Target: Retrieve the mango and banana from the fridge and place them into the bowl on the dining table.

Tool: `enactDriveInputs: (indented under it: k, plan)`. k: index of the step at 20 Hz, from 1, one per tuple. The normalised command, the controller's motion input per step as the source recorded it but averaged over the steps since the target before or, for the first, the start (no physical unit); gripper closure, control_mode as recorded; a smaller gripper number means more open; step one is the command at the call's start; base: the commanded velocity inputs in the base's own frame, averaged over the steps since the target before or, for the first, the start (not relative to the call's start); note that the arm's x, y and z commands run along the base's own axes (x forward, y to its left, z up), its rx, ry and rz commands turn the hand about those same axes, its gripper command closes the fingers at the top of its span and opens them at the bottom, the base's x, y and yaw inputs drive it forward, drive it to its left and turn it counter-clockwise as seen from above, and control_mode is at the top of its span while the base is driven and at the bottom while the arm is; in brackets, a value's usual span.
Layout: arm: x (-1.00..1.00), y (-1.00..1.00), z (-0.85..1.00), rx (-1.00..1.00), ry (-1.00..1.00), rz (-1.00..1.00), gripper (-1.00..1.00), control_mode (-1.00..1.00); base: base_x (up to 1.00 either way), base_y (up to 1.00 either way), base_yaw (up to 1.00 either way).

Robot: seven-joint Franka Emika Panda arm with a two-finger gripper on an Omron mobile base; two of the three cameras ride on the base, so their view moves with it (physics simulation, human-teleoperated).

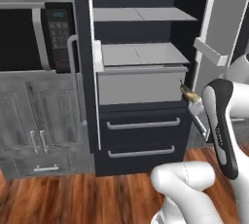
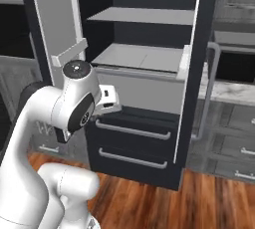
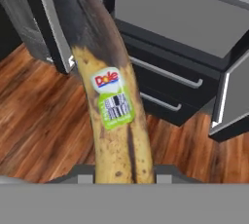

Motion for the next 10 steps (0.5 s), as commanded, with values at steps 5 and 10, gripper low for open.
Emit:
enactDriveInputs:
  k: [5,10]
  plan:
    - [0.00,0.00,0.00,0.00,0.00,0.00,1.00,1.00,-1.00,0.23,-0.04]
    - [0.00,0.00,0.00,0.00,0.00,0.00,1.00,1.00,-1.00,0.34,-0.11]
